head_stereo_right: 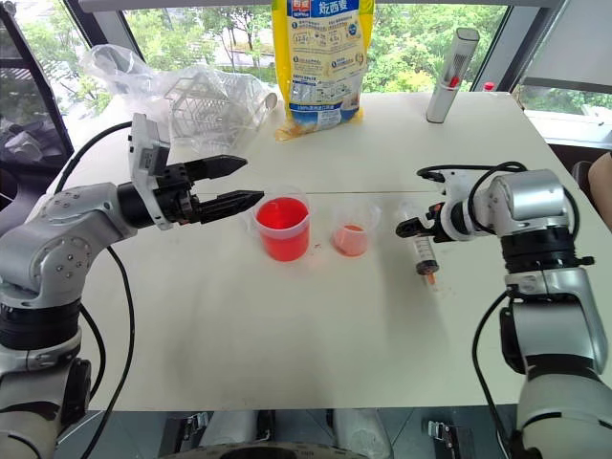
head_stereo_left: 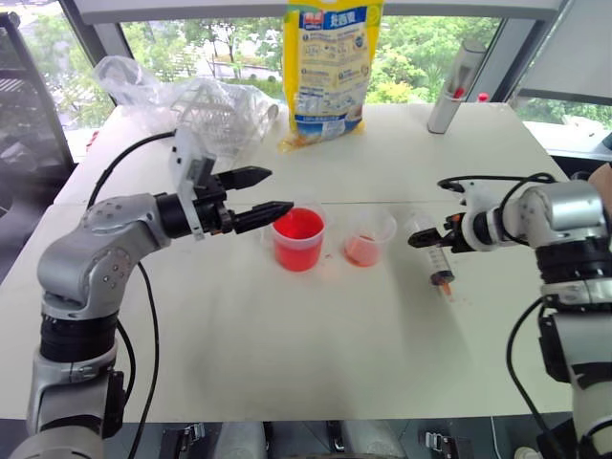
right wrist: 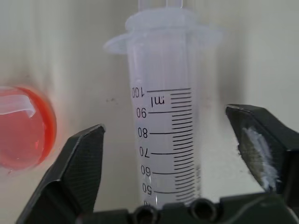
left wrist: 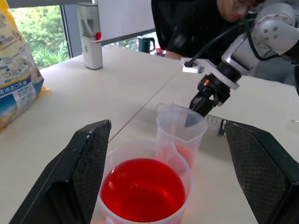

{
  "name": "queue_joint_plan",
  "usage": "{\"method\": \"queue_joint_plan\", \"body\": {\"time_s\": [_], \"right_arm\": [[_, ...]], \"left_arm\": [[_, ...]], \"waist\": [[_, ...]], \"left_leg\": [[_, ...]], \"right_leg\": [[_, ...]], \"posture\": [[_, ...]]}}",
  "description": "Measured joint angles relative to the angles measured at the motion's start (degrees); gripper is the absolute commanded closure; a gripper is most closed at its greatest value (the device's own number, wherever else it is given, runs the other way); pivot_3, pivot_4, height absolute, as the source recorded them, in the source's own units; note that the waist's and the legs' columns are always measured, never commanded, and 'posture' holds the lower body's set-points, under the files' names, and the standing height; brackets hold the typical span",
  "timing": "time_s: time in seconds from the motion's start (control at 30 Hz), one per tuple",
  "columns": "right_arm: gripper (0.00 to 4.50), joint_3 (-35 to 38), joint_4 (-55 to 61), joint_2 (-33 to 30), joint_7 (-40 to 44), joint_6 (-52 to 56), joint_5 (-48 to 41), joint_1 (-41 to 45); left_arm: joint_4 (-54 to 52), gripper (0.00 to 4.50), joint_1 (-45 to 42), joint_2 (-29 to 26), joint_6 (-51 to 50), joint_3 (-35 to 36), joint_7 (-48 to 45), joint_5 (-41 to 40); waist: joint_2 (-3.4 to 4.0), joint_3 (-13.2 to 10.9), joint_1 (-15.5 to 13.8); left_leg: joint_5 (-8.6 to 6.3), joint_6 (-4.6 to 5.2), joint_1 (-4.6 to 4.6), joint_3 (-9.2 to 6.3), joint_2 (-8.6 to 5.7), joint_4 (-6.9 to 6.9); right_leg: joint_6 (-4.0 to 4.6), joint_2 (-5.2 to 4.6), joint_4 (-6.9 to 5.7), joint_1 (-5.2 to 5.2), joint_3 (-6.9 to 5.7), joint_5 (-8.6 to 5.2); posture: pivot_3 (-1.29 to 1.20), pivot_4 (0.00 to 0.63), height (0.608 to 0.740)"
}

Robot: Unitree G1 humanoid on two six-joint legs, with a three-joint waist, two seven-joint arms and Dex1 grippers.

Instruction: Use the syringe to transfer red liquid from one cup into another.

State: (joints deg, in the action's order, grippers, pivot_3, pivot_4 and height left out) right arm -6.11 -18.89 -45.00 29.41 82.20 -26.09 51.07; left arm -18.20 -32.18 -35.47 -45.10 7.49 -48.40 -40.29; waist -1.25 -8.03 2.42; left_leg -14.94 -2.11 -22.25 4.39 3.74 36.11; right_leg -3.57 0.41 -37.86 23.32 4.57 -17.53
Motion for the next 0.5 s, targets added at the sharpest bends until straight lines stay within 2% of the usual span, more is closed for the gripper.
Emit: {"method": "queue_joint_plan", "body": {"time_s": [0.17,0.3,0.5], "right_arm": [[0.04,2.01,18.10,-10.78,10.21,-5.45,-3.46,-4.70],[0.04,10.61,34.28,-18.59,23.00,-12.36,-10.99,-12.35],[0.04,20.09,42.93,-21.56,30.28,-16.87,-16.04,-21.83]], "left_arm": [[-0.68,0.53,0.99,-2.63,-1.48,0.39,-0.11,-1.53],[-1.27,0.53,1.72,-5.25,-3.11,1.09,-0.22,-3.05],[-2.01,0.53,3.14,-8.39,-4.48,2.35,-0.88,-5.18]], "waist": [[0.03,-0.02,0.01],[0.01,-0.03,0.16],[-0.04,-0.06,0.08]], "left_leg": [[0.00,0.00,-0.02,-0.04,0.01,-0.11],[-0.01,0.00,0.15,-0.08,0.04,-0.12],[-0.01,0.00,0.31,-0.03,0.08,-0.07]], "right_leg": [[-0.03,0.01,0.08,0.02,-0.04,-0.02],[-0.03,0.04,0.12,-0.16,-0.08,-0.02],[-0.02,-0.06,0.18,-0.35,-0.06,-0.03]], "posture": [[0.00,0.150,0.740],[0.00,0.150,0.740],[0.00,0.150,0.740]]}}
